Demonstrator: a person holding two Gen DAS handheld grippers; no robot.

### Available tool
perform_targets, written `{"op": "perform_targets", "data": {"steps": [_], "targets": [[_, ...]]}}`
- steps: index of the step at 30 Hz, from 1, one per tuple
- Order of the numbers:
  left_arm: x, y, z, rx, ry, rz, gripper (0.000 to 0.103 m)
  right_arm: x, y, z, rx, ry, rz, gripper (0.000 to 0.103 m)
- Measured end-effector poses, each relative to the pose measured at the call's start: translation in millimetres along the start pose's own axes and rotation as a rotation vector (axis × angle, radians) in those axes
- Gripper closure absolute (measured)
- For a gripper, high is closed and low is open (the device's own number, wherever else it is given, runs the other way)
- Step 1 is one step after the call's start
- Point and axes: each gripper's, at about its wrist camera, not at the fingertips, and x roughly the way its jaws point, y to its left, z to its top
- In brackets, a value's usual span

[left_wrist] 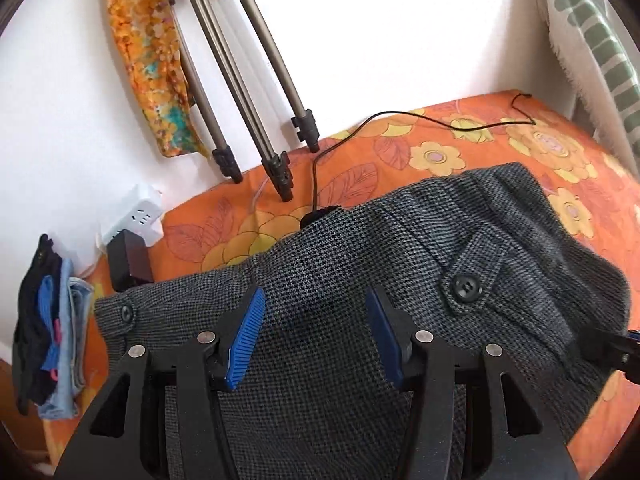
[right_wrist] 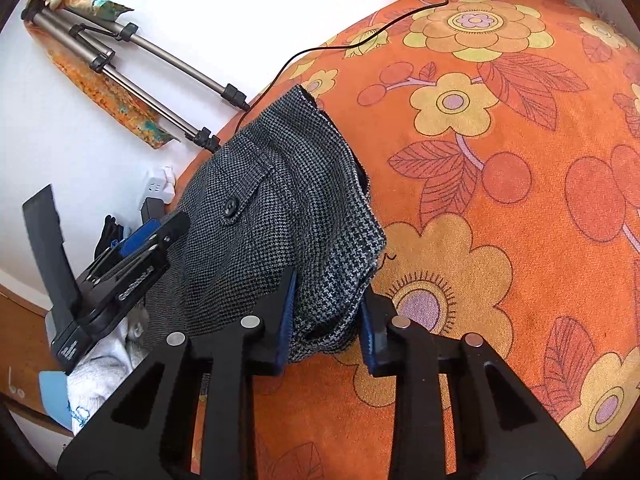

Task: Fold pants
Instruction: 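Fold the leg end over toward the waistband with right tool while left tool holds the pants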

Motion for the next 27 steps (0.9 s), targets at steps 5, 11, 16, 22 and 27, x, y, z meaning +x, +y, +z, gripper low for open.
{"op": "perform_targets", "data": {"steps": [5,11,16,22,27], "targets": [[22.6,-0.9,-10.0,-0.008,0.018,0.001,0.051,-1.6,3.9,1.4,-0.028,-0.011,-0.001,0.076],[10.0,14.6,-1.7,-0.143,-0.050,-0.024,0.052,-7.4,10.7,0.5,-0.048,-0.032,-0.003,0.077],[23.6,2.2,11.6,-0.124,-0.054,0.026,0.051,-14.8,22.3,1.7,-0.076,-0.061,-0.002,0.078],[25.7,10.5,6.0,-0.187,-0.045,0.009,0.050,-28.5,44.6,4.6,-0.123,-0.104,0.017,0.079],[-2.0,44.3,-10.5,-0.317,-0.022,-0.089,0.050,-41.3,65.8,7.7,-0.177,-0.148,0.029,0.080]]}}
